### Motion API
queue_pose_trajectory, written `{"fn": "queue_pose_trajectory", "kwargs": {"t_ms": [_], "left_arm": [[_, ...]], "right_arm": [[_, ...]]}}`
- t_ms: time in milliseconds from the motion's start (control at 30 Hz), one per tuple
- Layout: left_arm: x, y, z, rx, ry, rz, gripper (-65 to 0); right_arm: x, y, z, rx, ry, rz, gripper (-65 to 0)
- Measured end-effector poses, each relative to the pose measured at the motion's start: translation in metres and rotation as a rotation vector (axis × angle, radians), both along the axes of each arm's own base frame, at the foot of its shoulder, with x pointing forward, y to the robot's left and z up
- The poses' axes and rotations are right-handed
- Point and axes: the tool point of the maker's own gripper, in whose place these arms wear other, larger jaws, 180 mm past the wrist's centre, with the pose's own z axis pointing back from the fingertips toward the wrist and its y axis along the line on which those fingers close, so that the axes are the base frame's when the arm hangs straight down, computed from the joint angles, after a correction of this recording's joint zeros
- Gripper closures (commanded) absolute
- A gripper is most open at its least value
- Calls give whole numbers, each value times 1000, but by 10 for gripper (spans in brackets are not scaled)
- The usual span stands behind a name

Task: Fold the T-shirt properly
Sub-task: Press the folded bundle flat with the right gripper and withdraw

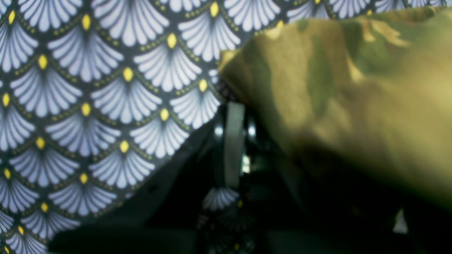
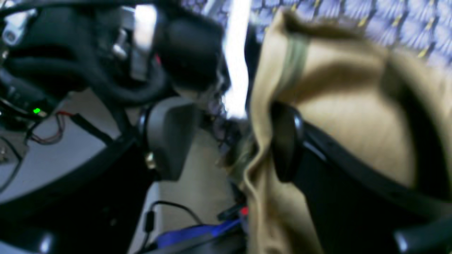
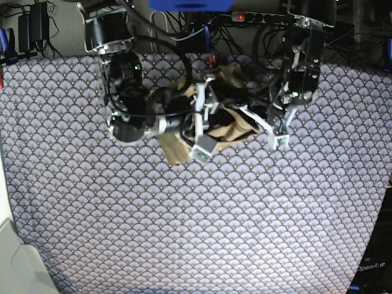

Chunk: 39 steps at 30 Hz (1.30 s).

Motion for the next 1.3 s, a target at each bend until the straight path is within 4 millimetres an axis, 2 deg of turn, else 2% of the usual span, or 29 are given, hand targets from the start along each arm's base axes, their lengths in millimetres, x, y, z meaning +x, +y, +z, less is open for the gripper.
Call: {"fn": "queue_pose_trajectory", "kwargs": {"t_ms": [67, 100, 233, 333, 400, 500, 567, 633, 700, 867, 1000, 1067, 1200, 1300], "left_arm": [[0, 0, 0, 0, 0, 1, -5], [0, 0, 0, 1, 0, 1, -5], [-10, 18, 1, 46, -2, -7, -5], [-24, 30, 5, 62, 16, -1, -5], [-24, 39, 12, 68, -3, 28, -5], [-20, 60, 21, 88, -39, 88, -5], [-29, 78, 19, 101, -26, 133, -5], [-45, 102, 15, 139, 6, 169, -5], [-54, 120, 13, 172, 23, 209, -5], [-55, 145, 20, 218, 5, 238, -5], [-59, 137, 16, 188, 24, 230, -5], [-59, 136, 16, 186, 25, 230, -5], [-58, 133, 15, 181, 22, 227, -5], [-54, 125, 25, 165, -4, 222, -5]], "right_arm": [[3, 5, 22, 70, -44, -4, -373], [4, 6, 27, 77, -59, -2, -373], [11, -4, 25, 32, -90, -4, -373], [25, -15, 31, 36, -109, -48, -373], [35, -30, 30, 24, -118, -92, -373], [51, -65, 24, -22, -122, -176, -373], [57, -85, 20, -60, -128, -211, -373], [56, -92, 16, -85, -127, -211, -373], [52, -89, 12, -86, -114, -203, -375], [44, -69, -6, -75, -36, -157, -375], [47, -58, -17, -75, -16, -178, -374], [42, -51, -27, -96, -4, -155, -374], [36, -29, -30, -33, 19, -134, -374], [28, -15, -37, -15, 42, -105, -374]]}}
